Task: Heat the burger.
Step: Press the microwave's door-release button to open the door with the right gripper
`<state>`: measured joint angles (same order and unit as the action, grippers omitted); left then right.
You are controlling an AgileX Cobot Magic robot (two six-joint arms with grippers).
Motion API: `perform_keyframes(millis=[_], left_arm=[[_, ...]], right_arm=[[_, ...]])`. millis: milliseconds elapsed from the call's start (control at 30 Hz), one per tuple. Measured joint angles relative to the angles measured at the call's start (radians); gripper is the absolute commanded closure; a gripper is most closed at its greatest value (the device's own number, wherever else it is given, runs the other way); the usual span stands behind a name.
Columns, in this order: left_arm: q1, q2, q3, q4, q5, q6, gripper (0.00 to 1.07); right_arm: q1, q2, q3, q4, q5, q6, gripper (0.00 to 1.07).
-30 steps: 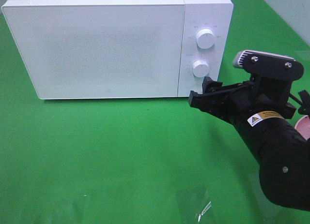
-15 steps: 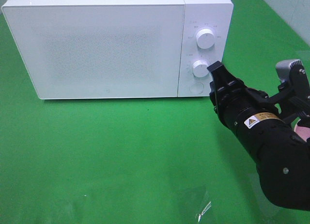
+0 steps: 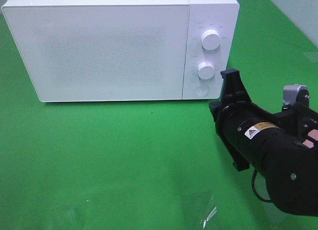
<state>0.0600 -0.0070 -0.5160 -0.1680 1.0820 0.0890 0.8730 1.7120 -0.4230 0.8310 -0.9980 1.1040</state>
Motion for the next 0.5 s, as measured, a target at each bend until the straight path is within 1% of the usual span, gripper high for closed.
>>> perform_keyframes(millis=[100,167,200,233,267,300,333,367,500], left_arm=[[0.0,0.0,0.0,0.0,0.0,0.0,0.09],[0.0,0.0,0.0,0.0,0.0,0.0,0.09],[0.0,0.0,0.0,0.0,0.0,0.0,0.09],[0.0,0.0,0.0,0.0,0.0,0.0,0.09],[0.0,0.0,0.0,0.0,0.0,0.0,0.09],[0.0,0.0,0.0,0.0,0.0,0.0,0.09],[0.0,0.0,0.0,0.0,0.0,0.0,0.09],[0.0,0.0,0.0,0.0,0.0,0.0,0.09],[0.0,0.0,0.0,0.0,0.0,0.0,0.09]], right_arm=[[-0.001,0.0,0.0,0.0,0.007,0.011,1.07],[-0.033,0.006,0.0,-0.034,0.01,0.018,1.07],[-0.033,0.006,0.0,-0.034,0.01,0.018,1.07],[-0.057,0.017,-0.005,-0.061,0.015,0.018,1.07],[-0.057,0.017,-0.005,-0.061,0.015,0.018,1.07],[-0.079,0.032,-0.019,-0.091,0.022,0.019,1.07],[-0.079,0.032,-0.019,-0.091,0.022,0.019,1.07],[-0.093,0.052,-0.035,-0.117,0.029,0.023,1.07],[-0.11,0.088,-0.058,-0.131,0.036,0.053,1.07]])
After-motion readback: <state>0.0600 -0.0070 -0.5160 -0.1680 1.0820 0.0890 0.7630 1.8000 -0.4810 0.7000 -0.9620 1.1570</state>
